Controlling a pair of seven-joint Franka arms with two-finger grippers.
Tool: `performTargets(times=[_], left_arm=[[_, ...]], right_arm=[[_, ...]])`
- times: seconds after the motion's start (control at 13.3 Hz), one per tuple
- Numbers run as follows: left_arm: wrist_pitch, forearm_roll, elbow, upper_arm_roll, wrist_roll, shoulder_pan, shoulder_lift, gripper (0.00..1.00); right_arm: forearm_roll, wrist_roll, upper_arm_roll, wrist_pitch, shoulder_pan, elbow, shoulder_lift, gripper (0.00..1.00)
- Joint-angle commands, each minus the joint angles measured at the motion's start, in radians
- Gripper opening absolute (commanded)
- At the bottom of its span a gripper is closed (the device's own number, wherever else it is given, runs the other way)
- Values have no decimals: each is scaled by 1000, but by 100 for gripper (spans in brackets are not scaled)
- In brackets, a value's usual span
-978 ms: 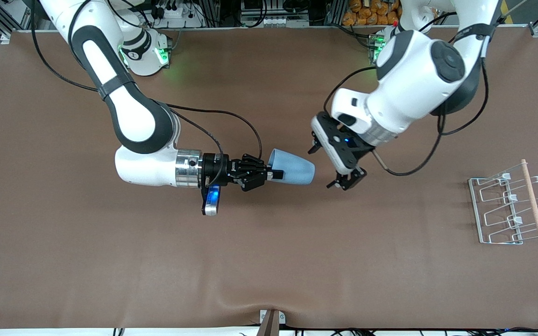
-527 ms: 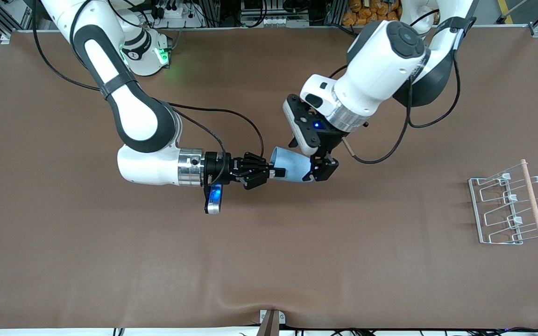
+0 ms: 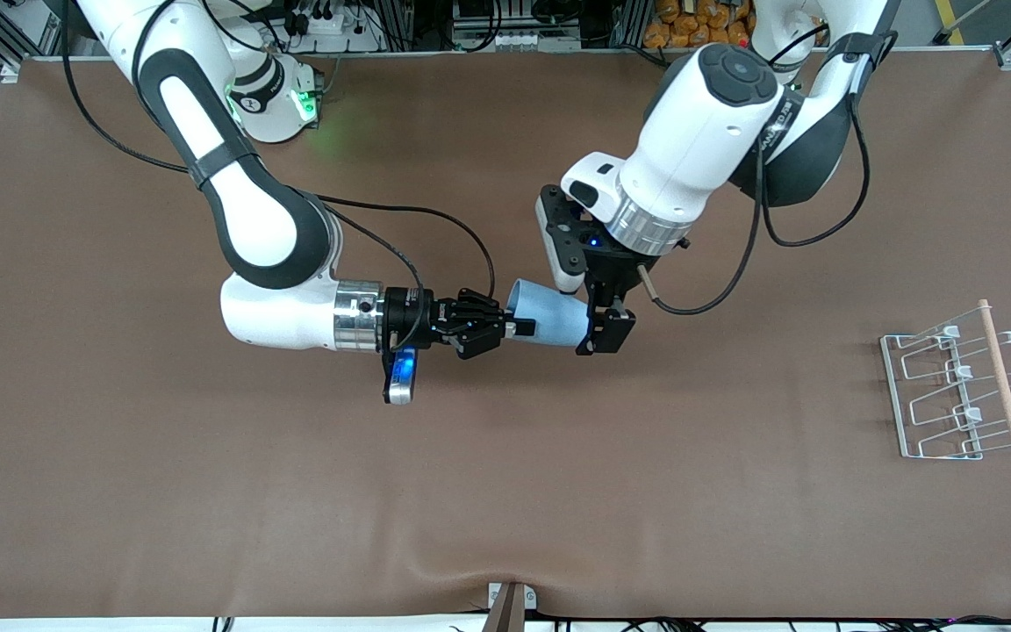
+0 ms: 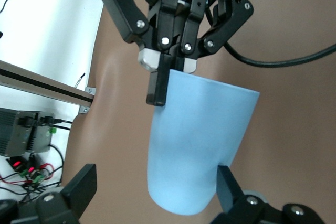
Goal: Transfer cup to left arm and place on rack
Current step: 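Close the left gripper on the cup's rim beside the right gripper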
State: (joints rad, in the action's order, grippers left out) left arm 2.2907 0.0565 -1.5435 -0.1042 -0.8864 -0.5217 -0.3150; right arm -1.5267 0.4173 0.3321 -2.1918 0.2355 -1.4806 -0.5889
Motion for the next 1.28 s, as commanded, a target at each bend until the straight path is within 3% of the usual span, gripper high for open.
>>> performTargets(times=[0.0, 0.68, 0.75, 0.9, 1.05, 1.13, 1.2], left_arm=[[29, -38, 19, 1, -5, -20, -26, 100], [95, -49, 5, 1, -3, -17, -104, 100], [95, -50, 5, 1, -11, -15, -104, 94], [95, -50, 5, 1, -16, -12, -102, 48], [95, -69, 3, 1, -16, -14, -101, 14], [93, -75, 5, 1, -16, -14, -101, 3], [93, -75, 5, 0, -16, -12, -96, 2]], right_arm=[[-23, 5, -1, 11, 7, 3, 6, 0], [-62, 12, 1, 15, -5, 10, 17, 0], [-62, 12, 1, 15, -4, 10, 17, 0], [-62, 12, 1, 15, -4, 10, 17, 0], [-62, 12, 1, 15, -4, 10, 17, 0], [-61, 12, 1, 15, -4, 10, 17, 0], [-61, 12, 1, 17, -4, 10, 17, 0]])
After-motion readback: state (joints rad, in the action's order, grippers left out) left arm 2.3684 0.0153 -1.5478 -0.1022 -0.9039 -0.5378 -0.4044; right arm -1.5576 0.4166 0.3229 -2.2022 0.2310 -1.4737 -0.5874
